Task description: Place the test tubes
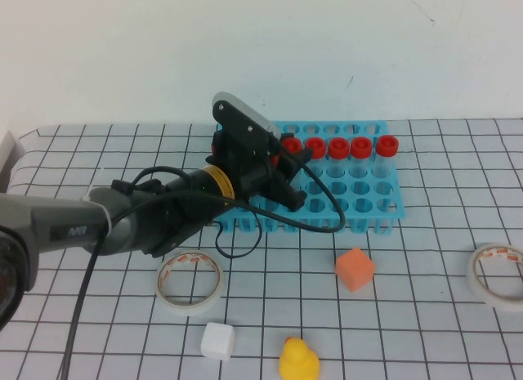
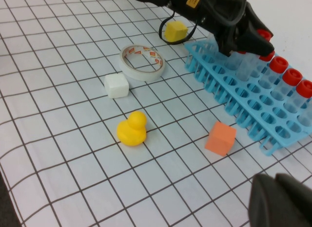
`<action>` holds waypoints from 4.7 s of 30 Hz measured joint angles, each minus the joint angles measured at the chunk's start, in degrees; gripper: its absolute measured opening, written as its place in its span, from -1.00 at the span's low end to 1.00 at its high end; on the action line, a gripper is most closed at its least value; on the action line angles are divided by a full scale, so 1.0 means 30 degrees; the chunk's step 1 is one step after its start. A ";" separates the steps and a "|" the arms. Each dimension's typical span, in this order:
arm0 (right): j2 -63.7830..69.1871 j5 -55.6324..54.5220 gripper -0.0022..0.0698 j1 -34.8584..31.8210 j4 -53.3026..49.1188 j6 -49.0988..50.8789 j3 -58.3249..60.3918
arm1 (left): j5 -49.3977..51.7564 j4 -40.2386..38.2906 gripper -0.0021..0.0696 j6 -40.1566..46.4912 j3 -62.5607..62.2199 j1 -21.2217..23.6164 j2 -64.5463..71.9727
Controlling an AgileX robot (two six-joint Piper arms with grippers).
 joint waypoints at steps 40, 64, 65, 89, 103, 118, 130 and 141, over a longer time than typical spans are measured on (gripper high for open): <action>0.0000 0.0000 -0.94 0.0000 0.0000 0.0000 0.0000 | 1.4260 0.0791 -0.94 0.2647 0.0255 0.0626 -1.7966; 0.0000 0.0000 -0.94 0.0000 0.0000 0.0000 0.0000 | 1.4635 0.0620 -0.94 -0.3282 1.7440 0.0939 -3.2878; 0.0000 0.0000 -0.94 0.0000 0.0000 0.0000 0.0000 | 1.4635 0.0620 -0.94 -0.3282 1.7928 0.0939 -3.3065; 0.0000 0.0000 -0.94 0.0000 0.0000 0.0000 0.0000 | 1.3013 -0.6639 -0.94 0.4189 2.1190 0.3769 -3.6680; 0.0000 0.0000 -0.94 0.0000 0.0000 0.0000 0.0000 | 1.8439 -1.2711 -0.94 0.8158 2.3819 0.6802 -3.9725; 0.0000 0.0000 -0.94 0.0000 0.0000 0.0000 0.0000 | 2.0116 -1.2795 -0.94 0.8195 2.3785 0.6592 -3.9769; 0.0000 0.0000 -0.94 -0.0495 0.0000 0.0000 0.0000 | 2.0172 -1.2794 -0.94 0.8195 2.3785 0.6592 -3.9769; -0.0426 -0.0057 -0.94 -0.8054 0.0000 0.0000 0.0174 | 2.0172 -1.2794 -0.94 0.8195 2.3785 0.6592 -3.9769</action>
